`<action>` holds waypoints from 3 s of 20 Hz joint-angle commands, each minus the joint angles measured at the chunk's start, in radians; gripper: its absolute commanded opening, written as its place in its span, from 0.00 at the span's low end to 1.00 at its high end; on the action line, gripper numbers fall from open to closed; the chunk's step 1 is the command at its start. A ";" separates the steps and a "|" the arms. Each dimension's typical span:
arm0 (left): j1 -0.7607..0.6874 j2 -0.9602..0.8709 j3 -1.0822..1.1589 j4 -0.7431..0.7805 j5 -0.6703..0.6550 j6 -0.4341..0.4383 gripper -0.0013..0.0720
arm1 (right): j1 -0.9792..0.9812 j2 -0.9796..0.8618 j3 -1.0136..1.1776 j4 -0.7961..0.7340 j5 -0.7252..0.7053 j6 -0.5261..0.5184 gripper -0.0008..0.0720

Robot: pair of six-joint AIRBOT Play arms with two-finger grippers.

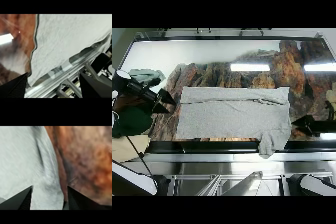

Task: Fold the shirts.

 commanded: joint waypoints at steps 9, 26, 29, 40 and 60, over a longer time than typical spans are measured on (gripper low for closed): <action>0.018 0.079 -0.438 0.121 0.109 0.089 0.67 | 0.059 -0.045 -0.121 0.188 -0.077 -0.114 0.13; -0.086 0.078 -0.436 -0.094 0.292 0.175 0.04 | 0.055 -0.037 -0.120 0.179 0.023 -0.068 0.05; -0.061 0.078 -0.436 -0.094 0.271 0.175 0.04 | 0.038 -0.026 -0.120 0.159 0.035 -0.026 0.41; -0.088 0.078 -0.436 -0.101 0.272 0.202 0.04 | -0.063 0.291 -0.304 -0.134 0.036 0.374 0.82; 0.100 0.079 -0.436 -0.098 0.083 0.188 0.04 | -0.139 0.456 -0.083 -0.104 0.267 0.429 0.04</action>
